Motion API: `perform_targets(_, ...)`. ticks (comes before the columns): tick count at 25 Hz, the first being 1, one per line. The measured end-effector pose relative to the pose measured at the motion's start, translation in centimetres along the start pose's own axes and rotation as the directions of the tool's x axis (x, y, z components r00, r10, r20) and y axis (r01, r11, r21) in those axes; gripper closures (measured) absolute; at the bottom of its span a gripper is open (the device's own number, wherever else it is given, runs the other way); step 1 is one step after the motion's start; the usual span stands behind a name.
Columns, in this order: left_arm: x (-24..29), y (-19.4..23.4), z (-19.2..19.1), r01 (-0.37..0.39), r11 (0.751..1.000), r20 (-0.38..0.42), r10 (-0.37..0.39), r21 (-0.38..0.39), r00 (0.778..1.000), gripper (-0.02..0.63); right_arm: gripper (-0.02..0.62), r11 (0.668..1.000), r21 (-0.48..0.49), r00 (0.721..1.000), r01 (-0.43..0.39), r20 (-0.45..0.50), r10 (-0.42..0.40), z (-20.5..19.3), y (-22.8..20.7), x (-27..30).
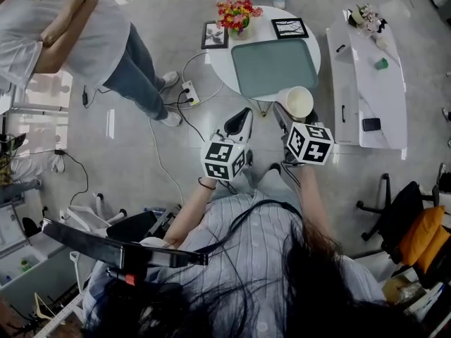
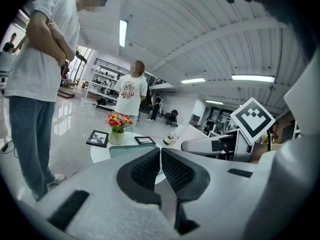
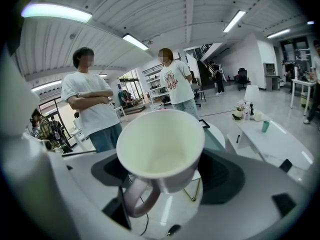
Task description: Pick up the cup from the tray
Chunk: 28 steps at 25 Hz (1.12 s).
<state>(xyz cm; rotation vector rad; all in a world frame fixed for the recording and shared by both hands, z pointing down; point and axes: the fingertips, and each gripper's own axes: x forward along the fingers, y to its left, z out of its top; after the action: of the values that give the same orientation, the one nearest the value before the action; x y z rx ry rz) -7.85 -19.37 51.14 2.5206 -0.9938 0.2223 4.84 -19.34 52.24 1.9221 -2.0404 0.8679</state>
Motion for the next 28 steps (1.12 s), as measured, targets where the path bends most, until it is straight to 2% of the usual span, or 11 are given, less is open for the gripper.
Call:
perform_targets(11, -0.5, -2.8, 0.1, -0.009, 1.0, 0.027, 0.009, -0.006, 1.0, 0.591, 0.196, 0.999, -0.012, 0.999, -0.042, -0.007, 0.042, -0.8, 0.2, -3.5)
perform_targets(22, -3.4, -9.6, -2.8, -0.038, 0.999, 0.032, 0.037, 0.018, 0.999, 0.591, 0.196, 0.993, -0.028, 0.994, -0.111, -0.012, 0.11, -3.9, -1.4, -10.1)
perform_targets(28, -5.8, -13.6, -4.8, -0.047, 0.999, 0.042, 0.047, 0.0, 0.998, 0.591, 0.196, 0.989, -0.02, 0.989, -0.149, -0.016, 0.148, -7.0, -1.9, -14.8)
